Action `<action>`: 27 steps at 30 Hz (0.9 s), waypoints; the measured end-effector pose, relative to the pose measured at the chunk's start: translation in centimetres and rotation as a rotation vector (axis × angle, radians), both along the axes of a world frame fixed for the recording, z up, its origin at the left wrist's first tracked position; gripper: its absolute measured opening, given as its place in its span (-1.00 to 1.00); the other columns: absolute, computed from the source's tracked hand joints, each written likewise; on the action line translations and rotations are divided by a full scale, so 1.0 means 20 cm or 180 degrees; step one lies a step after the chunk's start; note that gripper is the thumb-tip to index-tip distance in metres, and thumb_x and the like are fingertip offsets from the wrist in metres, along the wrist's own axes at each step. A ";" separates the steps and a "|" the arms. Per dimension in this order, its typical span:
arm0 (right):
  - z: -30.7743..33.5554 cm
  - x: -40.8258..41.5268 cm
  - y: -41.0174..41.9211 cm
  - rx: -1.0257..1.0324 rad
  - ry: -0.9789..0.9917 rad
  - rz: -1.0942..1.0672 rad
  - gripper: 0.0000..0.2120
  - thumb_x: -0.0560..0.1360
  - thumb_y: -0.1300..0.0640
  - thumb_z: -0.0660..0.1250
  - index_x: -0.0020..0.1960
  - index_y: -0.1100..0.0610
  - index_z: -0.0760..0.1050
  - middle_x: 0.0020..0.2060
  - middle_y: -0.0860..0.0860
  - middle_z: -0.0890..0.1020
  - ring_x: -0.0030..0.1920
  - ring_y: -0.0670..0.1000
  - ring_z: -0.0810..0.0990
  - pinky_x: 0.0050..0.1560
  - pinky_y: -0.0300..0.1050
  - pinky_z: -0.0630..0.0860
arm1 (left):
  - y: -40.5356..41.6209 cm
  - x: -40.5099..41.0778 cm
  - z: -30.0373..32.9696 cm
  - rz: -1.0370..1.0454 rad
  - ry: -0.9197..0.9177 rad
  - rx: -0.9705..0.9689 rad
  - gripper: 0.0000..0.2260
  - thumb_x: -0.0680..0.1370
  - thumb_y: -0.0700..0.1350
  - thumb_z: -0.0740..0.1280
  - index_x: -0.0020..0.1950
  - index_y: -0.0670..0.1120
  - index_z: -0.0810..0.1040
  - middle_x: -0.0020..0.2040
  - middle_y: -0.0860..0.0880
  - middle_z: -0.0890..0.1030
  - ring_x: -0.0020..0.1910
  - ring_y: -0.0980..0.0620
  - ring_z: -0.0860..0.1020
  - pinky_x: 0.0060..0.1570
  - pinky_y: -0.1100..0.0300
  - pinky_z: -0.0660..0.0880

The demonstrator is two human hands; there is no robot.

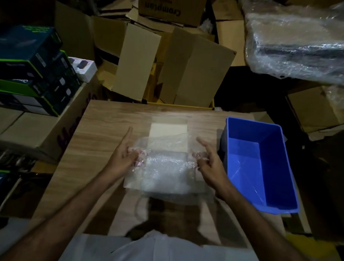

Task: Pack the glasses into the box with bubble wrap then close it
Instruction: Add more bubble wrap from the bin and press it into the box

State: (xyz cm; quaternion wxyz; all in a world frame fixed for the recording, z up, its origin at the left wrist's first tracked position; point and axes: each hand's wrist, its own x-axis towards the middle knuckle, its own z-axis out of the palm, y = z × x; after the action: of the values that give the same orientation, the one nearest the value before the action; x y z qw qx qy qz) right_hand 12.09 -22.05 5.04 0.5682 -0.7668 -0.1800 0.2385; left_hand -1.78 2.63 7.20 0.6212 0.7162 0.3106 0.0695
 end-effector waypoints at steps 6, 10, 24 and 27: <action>0.03 0.06 -0.03 -0.0700 0.0170 0.0609 -0.31 0.33 0.12 0.63 0.41 0.03 0.49 0.37 -0.03 0.55 0.30 -0.05 0.55 0.27 -0.05 0.58 | 0.09 -0.05 0.02 -0.0960 0.0733 0.0628 -0.31 0.36 -0.12 0.62 0.45 0.04 0.47 0.13 0.04 0.70 0.09 0.12 0.67 0.10 0.13 0.63; 0.04 0.09 0.01 -0.1540 -0.0461 0.1055 -0.71 0.44 0.08 0.56 0.15 0.07 0.66 0.11 -0.02 0.69 0.06 -0.07 0.66 0.09 -0.04 0.66 | 0.07 -0.03 0.03 -0.1140 0.1064 0.2085 -0.81 0.43 -0.01 0.57 0.01 -0.01 0.72 -0.05 0.04 0.67 -0.05 0.15 0.61 -0.02 0.09 0.61; -0.18 0.11 0.05 -0.0743 0.0565 -0.0321 -0.78 0.57 0.00 0.41 0.16 0.03 0.50 0.01 0.01 0.65 -0.02 0.05 0.69 -0.03 0.09 0.70 | 0.06 0.05 -0.28 0.0001 0.0839 0.0396 -0.67 0.57 -0.22 0.43 0.31 -0.19 0.46 0.09 -0.19 0.66 -0.11 -0.10 0.65 -0.12 -0.01 0.62; -0.23 0.11 0.11 -0.0992 0.0256 -0.0351 -0.73 0.56 0.04 0.42 0.20 0.06 0.46 -0.05 0.00 0.63 -0.08 0.02 0.67 -0.03 0.04 0.68 | 0.03 0.14 -0.35 -0.0062 0.0969 0.1151 -0.52 0.56 -0.17 0.43 0.43 -0.09 0.34 0.01 -0.08 0.61 -0.10 -0.03 0.60 -0.27 0.19 0.50</action>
State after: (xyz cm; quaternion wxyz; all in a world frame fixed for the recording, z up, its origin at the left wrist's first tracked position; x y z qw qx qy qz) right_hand 14.20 -19.89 0.41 0.4613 -0.8442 -0.0756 0.2625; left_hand 1.04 3.32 0.27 0.4294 0.8210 0.3763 0.0093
